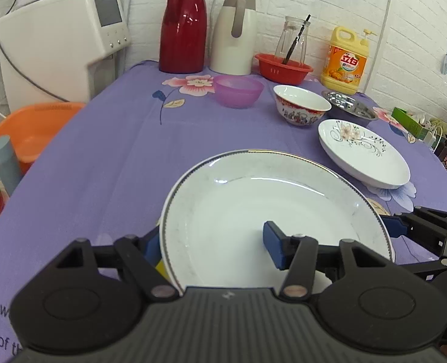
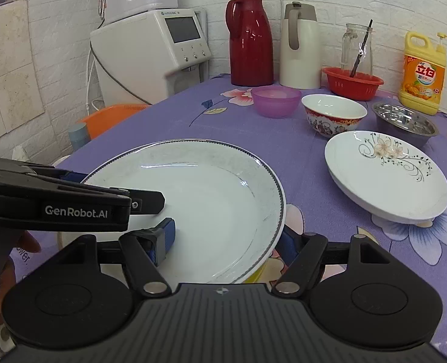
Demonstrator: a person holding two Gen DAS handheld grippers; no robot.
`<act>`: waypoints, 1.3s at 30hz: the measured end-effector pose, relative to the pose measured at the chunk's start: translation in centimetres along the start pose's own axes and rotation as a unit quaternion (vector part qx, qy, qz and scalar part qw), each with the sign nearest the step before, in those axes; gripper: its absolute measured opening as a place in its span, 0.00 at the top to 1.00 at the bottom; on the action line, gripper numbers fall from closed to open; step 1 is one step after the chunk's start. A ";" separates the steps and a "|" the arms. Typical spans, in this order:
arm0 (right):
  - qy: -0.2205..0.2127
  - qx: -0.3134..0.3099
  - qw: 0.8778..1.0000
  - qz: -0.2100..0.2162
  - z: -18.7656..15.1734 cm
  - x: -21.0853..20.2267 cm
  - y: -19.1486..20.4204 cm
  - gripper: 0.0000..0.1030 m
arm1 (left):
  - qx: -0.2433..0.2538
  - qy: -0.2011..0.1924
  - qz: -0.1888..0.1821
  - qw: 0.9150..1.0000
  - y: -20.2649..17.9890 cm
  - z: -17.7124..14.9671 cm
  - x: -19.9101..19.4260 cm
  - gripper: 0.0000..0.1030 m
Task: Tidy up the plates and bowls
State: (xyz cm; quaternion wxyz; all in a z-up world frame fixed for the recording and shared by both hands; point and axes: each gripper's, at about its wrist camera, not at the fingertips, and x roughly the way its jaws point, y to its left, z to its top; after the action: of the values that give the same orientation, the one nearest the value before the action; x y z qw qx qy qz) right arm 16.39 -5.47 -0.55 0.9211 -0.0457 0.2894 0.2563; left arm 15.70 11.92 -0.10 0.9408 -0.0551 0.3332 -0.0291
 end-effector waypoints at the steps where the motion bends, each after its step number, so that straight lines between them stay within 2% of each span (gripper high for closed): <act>1: 0.002 0.002 1.000 0.001 -0.1 0.1 0.0 0.00 | -0.001 0.001 -0.001 1.000 0.1 -0.2 0.1 0.47; 6: -0.004 -0.012 1.000 -0.012 -0.7 0.0 0.2 0.00 | -0.018 0.010 -0.020 1.000 1.0 -0.9 0.8 0.42; 10: -0.015 0.004 1.000 -0.019 -0.8 -0.2 -0.3 0.00 | -0.007 -0.025 -0.021 0.999 0.9 -0.3 -0.3 0.33; 13: -0.055 0.009 0.998 -0.017 -0.4 -1.4 -0.3 0.00 | -0.001 -0.046 -0.020 0.999 0.7 0.6 -1.2 0.31; 16: -0.075 0.004 0.997 -0.023 0.2 -2.2 -0.5 0.00 | 0.005 -0.055 -0.020 0.998 0.1 1.4 -1.3 0.30; 20: -0.070 0.015 0.997 -0.027 0.2 -2.1 -1.7 0.00 | 0.011 -0.051 -0.026 0.998 -1.0 2.1 -0.6 0.30; 24: -0.063 0.032 0.997 -0.042 0.2 -2.3 -3.6 0.00 | 0.015 -0.040 -0.040 0.998 -2.3 2.7 0.5 0.30; 33: -0.076 0.083 0.988 -0.110 0.7 -3.0 -10.6 0.00 | 0.031 -0.023 -0.051 0.998 -5.3 5.0 3.7 0.30; 39: -0.106 0.074 0.982 -0.134 3.1 -1.6 -15.5 0.00 | 0.046 -0.006 -0.049 0.998 -6.9 6.4 5.8 0.30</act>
State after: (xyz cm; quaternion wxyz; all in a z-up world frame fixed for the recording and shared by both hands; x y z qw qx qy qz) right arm 24.60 -18.83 1.88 0.9735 0.0115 0.1994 0.1117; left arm 24.11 5.05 2.01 0.9417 -0.0285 0.3229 -0.0898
